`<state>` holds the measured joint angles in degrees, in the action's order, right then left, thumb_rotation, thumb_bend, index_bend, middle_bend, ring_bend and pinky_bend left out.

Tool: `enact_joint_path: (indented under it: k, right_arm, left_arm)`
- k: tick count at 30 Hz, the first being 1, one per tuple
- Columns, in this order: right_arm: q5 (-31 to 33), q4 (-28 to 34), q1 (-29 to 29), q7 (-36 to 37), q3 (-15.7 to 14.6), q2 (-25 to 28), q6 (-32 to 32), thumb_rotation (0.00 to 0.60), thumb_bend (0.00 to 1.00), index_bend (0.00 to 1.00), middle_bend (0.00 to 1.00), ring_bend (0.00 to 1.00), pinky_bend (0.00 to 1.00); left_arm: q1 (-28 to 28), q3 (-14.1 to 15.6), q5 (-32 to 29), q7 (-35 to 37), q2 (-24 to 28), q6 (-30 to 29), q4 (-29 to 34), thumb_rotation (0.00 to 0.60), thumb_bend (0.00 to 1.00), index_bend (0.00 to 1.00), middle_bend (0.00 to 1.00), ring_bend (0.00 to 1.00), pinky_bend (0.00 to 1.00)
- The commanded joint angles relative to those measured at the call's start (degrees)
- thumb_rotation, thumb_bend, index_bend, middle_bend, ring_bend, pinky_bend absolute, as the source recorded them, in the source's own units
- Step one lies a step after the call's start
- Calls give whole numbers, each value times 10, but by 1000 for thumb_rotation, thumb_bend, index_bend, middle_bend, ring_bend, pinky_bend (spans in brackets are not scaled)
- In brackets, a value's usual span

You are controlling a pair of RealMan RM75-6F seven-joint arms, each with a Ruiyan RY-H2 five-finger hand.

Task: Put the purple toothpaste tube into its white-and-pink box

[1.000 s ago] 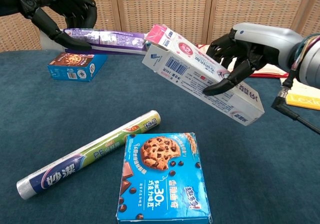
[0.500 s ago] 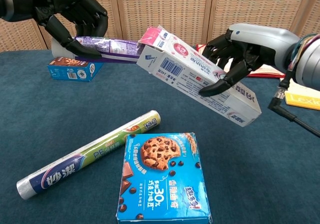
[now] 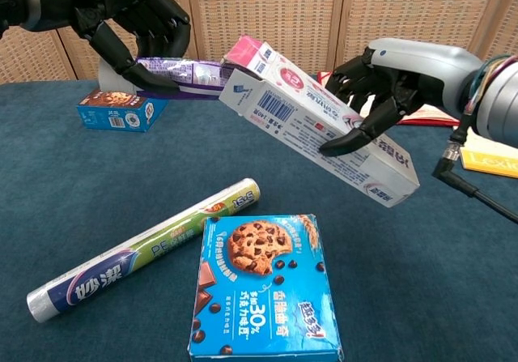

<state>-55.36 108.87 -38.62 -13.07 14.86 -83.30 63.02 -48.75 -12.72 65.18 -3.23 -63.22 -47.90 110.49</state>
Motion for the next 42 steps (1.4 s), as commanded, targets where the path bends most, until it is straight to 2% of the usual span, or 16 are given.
enact_joint_path:
  k: [1, 18, 35, 42]
  right_arm:
    - [-2, 1, 0, -1, 0, 0, 1, 600, 82, 698, 580, 463, 535]
    - [-6, 14, -1, 4, 3, 8, 4, 600, 81, 698, 580, 463, 535]
    - [-6, 16, 0, 2, -1, 14, 6, 600, 82, 698, 580, 463, 535]
    - [-4, 15, -1, 0, -3, 11, 6, 600, 82, 698, 580, 463, 535]
  left_arm:
    - [-7, 0, -14, -14, -2, 1, 4, 600, 351, 875, 662, 539, 518]
    - [-35, 0, -73, -81, -21, -16, 24, 600, 351, 875, 662, 539, 518]
    - [-25, -3, -79, -73, 12, -33, 35, 600, 351, 875, 663, 539, 518]
    - [-34, -14, -130, -34, 26, 3, 52, 600, 351, 875, 668, 546, 519]
